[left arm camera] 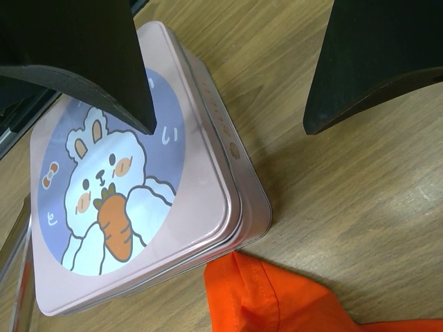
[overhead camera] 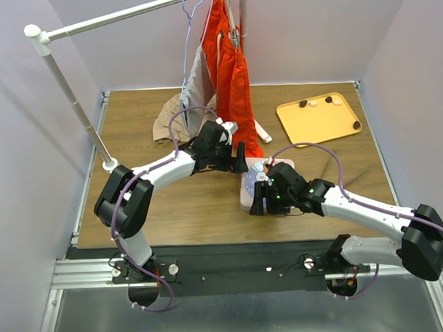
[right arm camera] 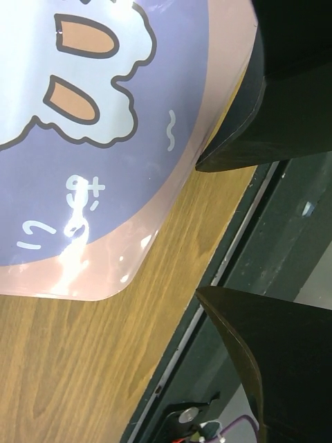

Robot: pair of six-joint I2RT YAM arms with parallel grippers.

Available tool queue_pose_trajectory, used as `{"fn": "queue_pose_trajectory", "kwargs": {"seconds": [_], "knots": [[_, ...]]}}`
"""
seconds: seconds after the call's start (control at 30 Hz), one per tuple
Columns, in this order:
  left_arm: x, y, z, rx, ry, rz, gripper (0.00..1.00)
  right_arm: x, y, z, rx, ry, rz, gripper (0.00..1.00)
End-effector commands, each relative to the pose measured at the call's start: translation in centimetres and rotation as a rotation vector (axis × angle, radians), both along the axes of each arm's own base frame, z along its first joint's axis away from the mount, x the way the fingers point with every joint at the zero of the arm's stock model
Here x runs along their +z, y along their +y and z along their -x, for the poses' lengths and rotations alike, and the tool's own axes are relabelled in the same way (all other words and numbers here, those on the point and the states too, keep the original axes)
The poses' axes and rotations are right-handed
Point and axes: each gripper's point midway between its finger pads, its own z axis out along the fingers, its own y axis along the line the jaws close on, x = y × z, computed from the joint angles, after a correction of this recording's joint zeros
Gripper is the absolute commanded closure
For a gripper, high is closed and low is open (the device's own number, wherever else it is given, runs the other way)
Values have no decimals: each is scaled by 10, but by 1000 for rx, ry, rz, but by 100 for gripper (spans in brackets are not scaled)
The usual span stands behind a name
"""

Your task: Pack the chocolate

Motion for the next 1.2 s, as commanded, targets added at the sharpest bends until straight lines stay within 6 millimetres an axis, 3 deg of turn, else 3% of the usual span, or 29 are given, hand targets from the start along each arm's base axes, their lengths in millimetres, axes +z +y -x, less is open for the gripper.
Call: {"fn": "queue_pose_trajectory", "kwargs": {"seconds": [0.0, 0.27, 0.43, 0.53, 0.6, 0.67, 0.87, 1.0, 1.17], "knots": [[17, 10, 4, 3, -43, -5, 2, 14, 6, -15, -32, -61, -15, 25], [18, 18, 8, 8, -50, -31, 2, 35, 14, 1, 33, -27, -92, 21], [21, 21, 8, 9, -62, -49, 2, 64, 9, -2, 8, -84, -122, 19], [26, 22, 7, 10, -71, -47, 2, 82, -8, -25, -112, -186, -64, 21], [31, 21, 7, 10, -78, -38, 2, 91, -24, -46, -222, -269, -5, 28], [33, 19, 8, 1, -77, -23, 2, 100, -35, -67, -308, -316, 39, 43], [36, 12, 7, 13, -78, -8, 3, 84, -73, -125, -452, -270, 152, 77], [42, 12, 2, 34, -89, -12, 3, 63, -82, -149, -435, -210, 207, 80], [42, 10, 0, 34, -96, -24, 3, 53, -95, -169, -460, -183, 221, 82]]}}
